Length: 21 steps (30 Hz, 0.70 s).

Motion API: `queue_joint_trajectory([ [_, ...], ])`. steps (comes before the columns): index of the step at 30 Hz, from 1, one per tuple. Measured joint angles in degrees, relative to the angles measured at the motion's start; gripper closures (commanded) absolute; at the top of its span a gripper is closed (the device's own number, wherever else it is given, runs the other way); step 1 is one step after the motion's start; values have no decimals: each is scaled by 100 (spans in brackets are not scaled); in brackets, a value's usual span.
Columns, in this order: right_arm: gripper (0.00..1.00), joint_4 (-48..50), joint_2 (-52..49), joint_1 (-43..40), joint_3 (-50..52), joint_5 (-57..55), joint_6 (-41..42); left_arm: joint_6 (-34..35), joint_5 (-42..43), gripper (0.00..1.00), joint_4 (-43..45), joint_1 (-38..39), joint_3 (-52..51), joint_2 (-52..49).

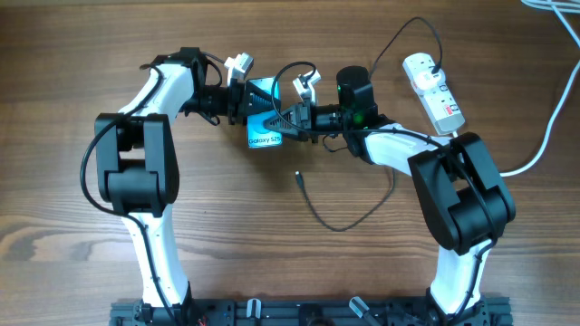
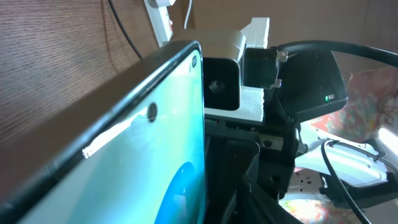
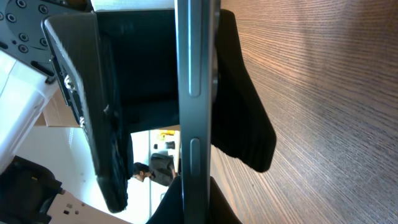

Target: Plug charger to phone and switch on socket

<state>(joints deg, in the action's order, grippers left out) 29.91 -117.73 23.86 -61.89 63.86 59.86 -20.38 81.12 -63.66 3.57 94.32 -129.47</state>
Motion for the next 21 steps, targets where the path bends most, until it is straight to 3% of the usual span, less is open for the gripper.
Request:
queue_joint_trajectory([
  [16,96,367,0,-107,-9,181,192,-122,308,57,-229,-114,0,-2],
  [18,96,437,-2,-114,-9,214,210,-140,385,78,-420,-223,2,0],
  [21,96,535,0,-125,-20,372,205,-142,352,79,-658,-286,-15,0],
])
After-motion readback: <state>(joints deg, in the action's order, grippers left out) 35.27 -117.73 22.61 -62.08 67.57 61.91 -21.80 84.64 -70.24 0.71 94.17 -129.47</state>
